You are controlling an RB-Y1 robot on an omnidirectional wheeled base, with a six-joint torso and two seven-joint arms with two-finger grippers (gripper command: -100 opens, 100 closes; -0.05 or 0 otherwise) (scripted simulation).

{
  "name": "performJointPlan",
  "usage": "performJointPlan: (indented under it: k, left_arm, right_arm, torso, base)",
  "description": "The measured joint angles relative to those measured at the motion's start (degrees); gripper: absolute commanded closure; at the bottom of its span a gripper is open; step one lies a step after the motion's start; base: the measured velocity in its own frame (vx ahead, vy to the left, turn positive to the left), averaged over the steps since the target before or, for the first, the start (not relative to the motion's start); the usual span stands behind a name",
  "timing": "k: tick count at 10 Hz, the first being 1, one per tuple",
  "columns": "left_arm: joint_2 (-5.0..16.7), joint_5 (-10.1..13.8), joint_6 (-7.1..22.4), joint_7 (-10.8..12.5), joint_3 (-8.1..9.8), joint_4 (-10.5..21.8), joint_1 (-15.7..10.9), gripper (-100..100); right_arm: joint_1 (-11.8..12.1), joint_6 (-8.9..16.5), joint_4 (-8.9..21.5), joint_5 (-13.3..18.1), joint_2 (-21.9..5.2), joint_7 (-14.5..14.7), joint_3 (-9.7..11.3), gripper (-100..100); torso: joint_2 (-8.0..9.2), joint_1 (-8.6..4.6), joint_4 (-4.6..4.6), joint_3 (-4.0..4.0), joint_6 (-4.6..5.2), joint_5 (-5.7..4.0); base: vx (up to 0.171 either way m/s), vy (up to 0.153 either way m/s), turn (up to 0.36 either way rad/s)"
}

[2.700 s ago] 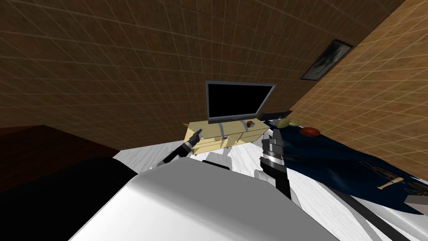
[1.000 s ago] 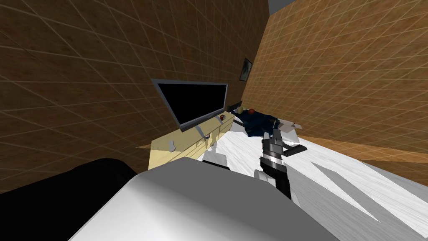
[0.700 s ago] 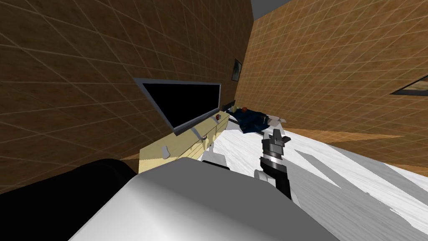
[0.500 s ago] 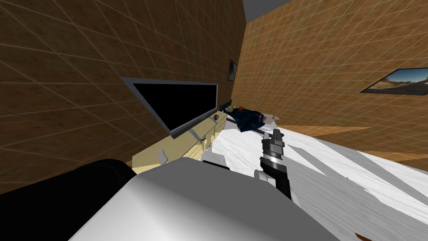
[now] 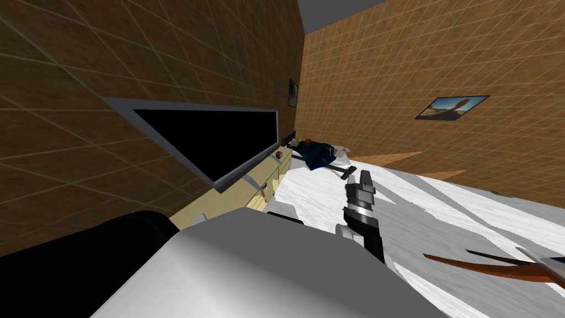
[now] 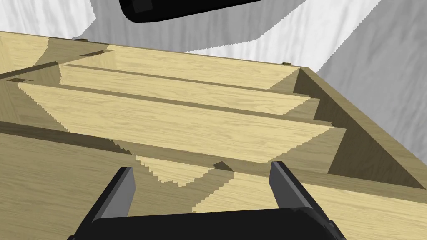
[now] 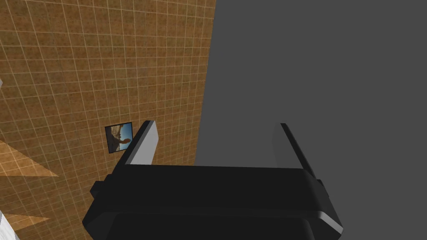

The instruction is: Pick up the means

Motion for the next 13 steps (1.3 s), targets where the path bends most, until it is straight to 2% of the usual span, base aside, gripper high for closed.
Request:
performJointPlan:
  k: [2,4,6,8,9,10,13]
  left_arm:
    - [1.04,0.73,-0.06,1.67,-0.44,3.15,1.12,-100]
    - [0.32,0.08,1.36,3.10,0.60,4.34,2.69,-100]
    - [0.06,0.33,1.45,3.99,0.14,6.52,2.81,-100]
    - [-0.74,0.21,1.97,5.10,0.16,8.44,3.20,-100]
    - [-0.73,0.22,2.01,5.22,0.15,8.56,3.19,0]
    - [-0.73,0.22,2.01,5.21,0.16,8.55,3.19,-100]
    - [-3.80,-0.88,1.73,4.29,-0.23,11.36,1.61,-100]
  right_arm:
    - [0.01,0.00,0.00,0.00,-0.01,0.00,-0.01,0]
    - [0.01,0.00,0.00,0.00,-0.01,0.00,-0.01,0]
    - [0.01,0.00,0.00,0.00,0.00,0.00,0.00,0]
    - [0.01,0.00,0.00,0.00,-0.01,0.00,-0.01,0]
    - [0.03,0.00,0.00,0.00,0.00,0.00,-0.01,0]
    - [0.03,0.00,0.00,0.00,0.01,0.00,-0.01,0]
    - [0.03,0.00,0.00,0.00,0.01,0.00,-0.01,0]
  torso:
    - [-0.04,0.19,-0.01,-0.02,-0.01,0.05]
    - [-0.02,0.21,0.00,-0.01,-0.03,0.07]
    - [-0.09,-0.03,-0.01,-0.05,0.00,0.00]
    - [-0.02,0.09,0.00,-0.01,-0.05,0.04]
    - [-0.07,-0.19,0.00,-0.03,-0.10,0.00]
    - [-0.14,-0.40,-0.02,-0.07,-0.10,-0.06]
    - [-0.19,-0.41,-0.03,-0.10,-0.10,-0.06]
  base:
    - [-0.001,0.188,-0.415]
    - [-0.019,0.143,-0.231]
    - [-0.012,0.134,-0.358]
    - [-0.038,0.111,-0.156]
    - [-0.004,0.014,0.006]
    - [-0.003,0.020,-0.020]
    - [0.000,0.029,-0.019]
